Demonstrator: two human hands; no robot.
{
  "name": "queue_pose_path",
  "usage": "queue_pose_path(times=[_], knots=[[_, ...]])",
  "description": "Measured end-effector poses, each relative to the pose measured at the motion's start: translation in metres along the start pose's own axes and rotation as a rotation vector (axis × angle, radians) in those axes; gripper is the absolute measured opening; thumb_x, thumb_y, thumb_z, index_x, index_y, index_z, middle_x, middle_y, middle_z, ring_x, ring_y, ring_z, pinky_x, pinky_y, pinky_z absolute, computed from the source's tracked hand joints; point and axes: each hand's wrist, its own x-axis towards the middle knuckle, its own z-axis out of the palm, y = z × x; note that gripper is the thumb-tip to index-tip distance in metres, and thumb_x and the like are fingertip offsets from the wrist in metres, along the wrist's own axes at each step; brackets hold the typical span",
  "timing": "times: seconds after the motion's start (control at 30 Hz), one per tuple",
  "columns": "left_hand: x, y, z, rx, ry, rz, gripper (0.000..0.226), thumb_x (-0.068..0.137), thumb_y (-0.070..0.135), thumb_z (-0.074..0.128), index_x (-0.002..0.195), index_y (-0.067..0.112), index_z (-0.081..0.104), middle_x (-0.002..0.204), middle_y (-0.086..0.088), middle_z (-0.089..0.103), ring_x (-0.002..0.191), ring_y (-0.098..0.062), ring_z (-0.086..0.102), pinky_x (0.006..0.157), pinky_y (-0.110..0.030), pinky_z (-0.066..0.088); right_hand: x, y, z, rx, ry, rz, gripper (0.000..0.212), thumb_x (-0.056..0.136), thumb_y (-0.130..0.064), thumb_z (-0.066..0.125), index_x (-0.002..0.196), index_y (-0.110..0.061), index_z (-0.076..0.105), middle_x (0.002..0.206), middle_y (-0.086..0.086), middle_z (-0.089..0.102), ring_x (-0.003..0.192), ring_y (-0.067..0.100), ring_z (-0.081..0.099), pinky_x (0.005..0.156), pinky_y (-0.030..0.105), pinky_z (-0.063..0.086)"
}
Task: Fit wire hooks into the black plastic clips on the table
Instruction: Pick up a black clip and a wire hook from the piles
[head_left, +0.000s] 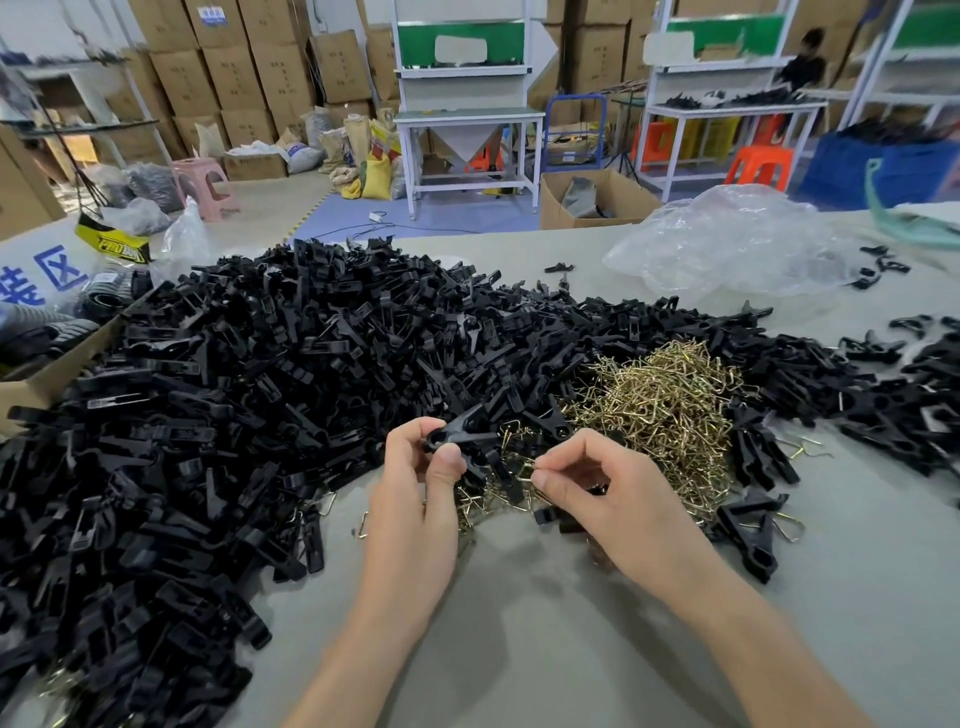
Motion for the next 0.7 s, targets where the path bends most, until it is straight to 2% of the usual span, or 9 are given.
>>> queue_pose_path(times=[0.07,0.13,0.2,0.23,0.3,0.47,0.6,0.7], knots=[[-0.005,0.004,0.004,-0.023,-0.034,0.032,0.018,0.096,0.05,0.042,0.114,0.049,0.045,0.095,0.015,0.065,0.09,-0.007,0.063,0.076,-0.022,0.047,0.001,-0.003,0.0,0.101,-0.004,0.016,0.016,0.093,-0.026,0.072,0.094,-0.041,0.068,0.089,-0.011,0.072,0.081,0.009,0.067,0.071,0.015,0.053],[-0.01,0.007,0.008,-0.015,-0.064,0.066,0.018,0.097,0.049,0.04,0.115,0.048,0.045,0.095,0.016,0.065,0.088,-0.007,0.063,0.074,-0.018,0.047,0.001,-0.004,0.0,0.124,-0.005,0.014,0.03,0.098,-0.021,0.065,0.11,-0.049,0.065,0.093,-0.012,0.068,0.084,0.009,0.067,0.075,0.019,0.053],[-0.013,0.008,0.011,-0.008,-0.094,0.072,0.019,0.099,0.052,0.039,0.116,0.047,0.045,0.094,0.017,0.065,0.083,-0.006,0.063,0.072,-0.031,0.054,0.001,-0.005,0.0,0.1,-0.017,0.018,0.044,0.104,-0.017,0.054,0.125,-0.056,0.059,0.092,-0.011,0.063,0.084,0.008,0.066,0.076,0.02,0.053],[-0.014,0.008,0.012,0.0,-0.108,0.079,0.02,0.1,0.054,0.037,0.117,0.047,0.045,0.094,0.017,0.065,0.082,-0.006,0.063,0.07,-0.038,0.055,0.001,-0.006,0.0,0.107,-0.018,0.027,0.046,0.105,-0.015,0.051,0.124,-0.056,0.06,0.091,-0.01,0.062,0.085,0.007,0.066,0.076,0.02,0.053],[-0.014,0.008,0.012,0.018,-0.119,0.099,0.023,0.1,0.059,0.035,0.117,0.047,0.045,0.094,0.017,0.064,0.083,-0.007,0.063,0.068,-0.044,0.056,0.001,-0.008,-0.002,0.188,0.005,0.077,0.04,0.104,-0.015,0.052,0.109,-0.051,0.07,0.087,-0.009,0.068,0.085,0.006,0.07,0.07,0.02,0.055],[-0.014,0.008,0.012,0.019,-0.126,0.104,0.026,0.096,0.062,0.036,0.116,0.048,0.044,0.09,0.015,0.064,0.072,-0.008,0.06,0.063,-0.034,0.049,0.005,-0.015,-0.005,0.441,0.107,0.171,0.025,0.094,-0.013,0.066,0.092,-0.034,0.079,0.09,0.0,0.078,0.088,0.013,0.076,0.076,0.016,0.056],[-0.015,0.009,0.012,0.034,-0.154,0.11,0.021,0.1,0.054,0.034,0.116,0.046,0.045,0.092,0.016,0.064,0.081,-0.009,0.062,0.071,-0.033,0.05,0.004,-0.015,-0.004,0.443,0.134,0.229,0.014,0.088,-0.021,0.074,0.092,-0.034,0.079,0.082,-0.003,0.077,0.074,0.004,0.07,0.062,0.017,0.055],[-0.016,0.011,0.013,0.028,-0.168,0.104,0.022,0.094,0.054,0.039,0.115,0.049,0.044,0.094,0.014,0.063,0.087,-0.01,0.063,0.076,-0.028,0.05,0.006,-0.014,-0.002,0.659,0.131,0.299,0.01,0.08,-0.019,0.079,0.089,-0.023,0.081,0.08,0.003,0.075,0.075,0.011,0.072,0.065,0.019,0.057]])
